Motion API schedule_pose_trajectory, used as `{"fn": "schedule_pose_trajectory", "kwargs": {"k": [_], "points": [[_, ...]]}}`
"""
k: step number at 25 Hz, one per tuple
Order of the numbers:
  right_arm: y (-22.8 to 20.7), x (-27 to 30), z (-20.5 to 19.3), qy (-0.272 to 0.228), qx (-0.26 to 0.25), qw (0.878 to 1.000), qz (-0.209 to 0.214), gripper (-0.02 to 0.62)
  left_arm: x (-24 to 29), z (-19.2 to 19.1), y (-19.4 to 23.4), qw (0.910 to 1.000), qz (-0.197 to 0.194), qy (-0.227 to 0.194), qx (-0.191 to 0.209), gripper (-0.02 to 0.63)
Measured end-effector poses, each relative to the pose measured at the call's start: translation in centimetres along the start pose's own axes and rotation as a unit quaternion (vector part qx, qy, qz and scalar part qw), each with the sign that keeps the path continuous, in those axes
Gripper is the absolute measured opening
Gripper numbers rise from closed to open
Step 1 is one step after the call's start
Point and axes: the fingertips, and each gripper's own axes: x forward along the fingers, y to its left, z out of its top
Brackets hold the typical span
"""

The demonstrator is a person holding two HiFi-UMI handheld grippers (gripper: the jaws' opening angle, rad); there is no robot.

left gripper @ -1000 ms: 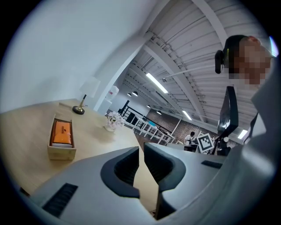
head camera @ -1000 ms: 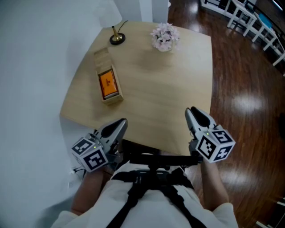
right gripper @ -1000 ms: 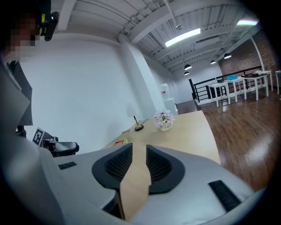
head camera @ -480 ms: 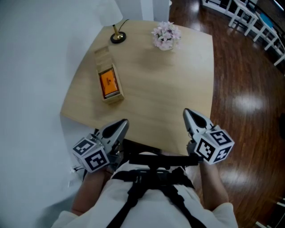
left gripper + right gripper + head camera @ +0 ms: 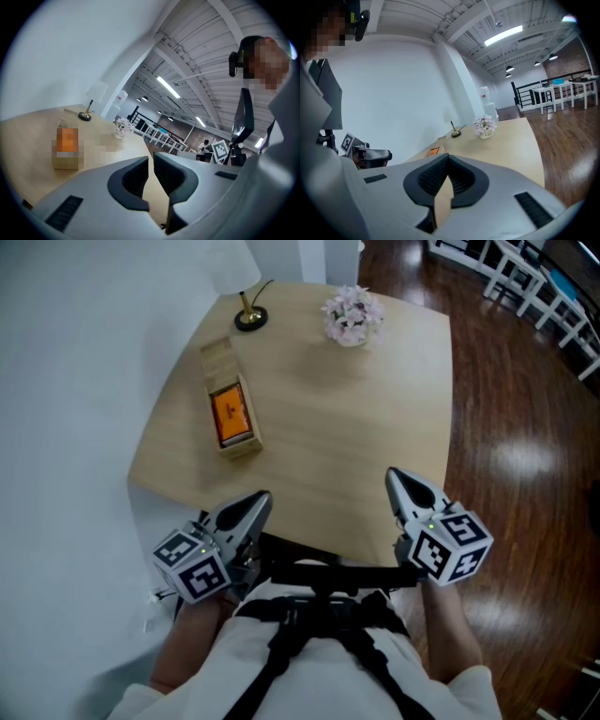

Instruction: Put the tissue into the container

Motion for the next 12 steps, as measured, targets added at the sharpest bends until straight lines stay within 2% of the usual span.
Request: {"fn": "schedule_pose_trajectory", "kwargs": {"k": [12], "points": [[0.31,-0.05,0.48,0.008,-0.014,1.0,-0.001,-0.014,-0.24,0.16,-0.5,1.0,-0.001,0.0,0.003,0.029]]}}
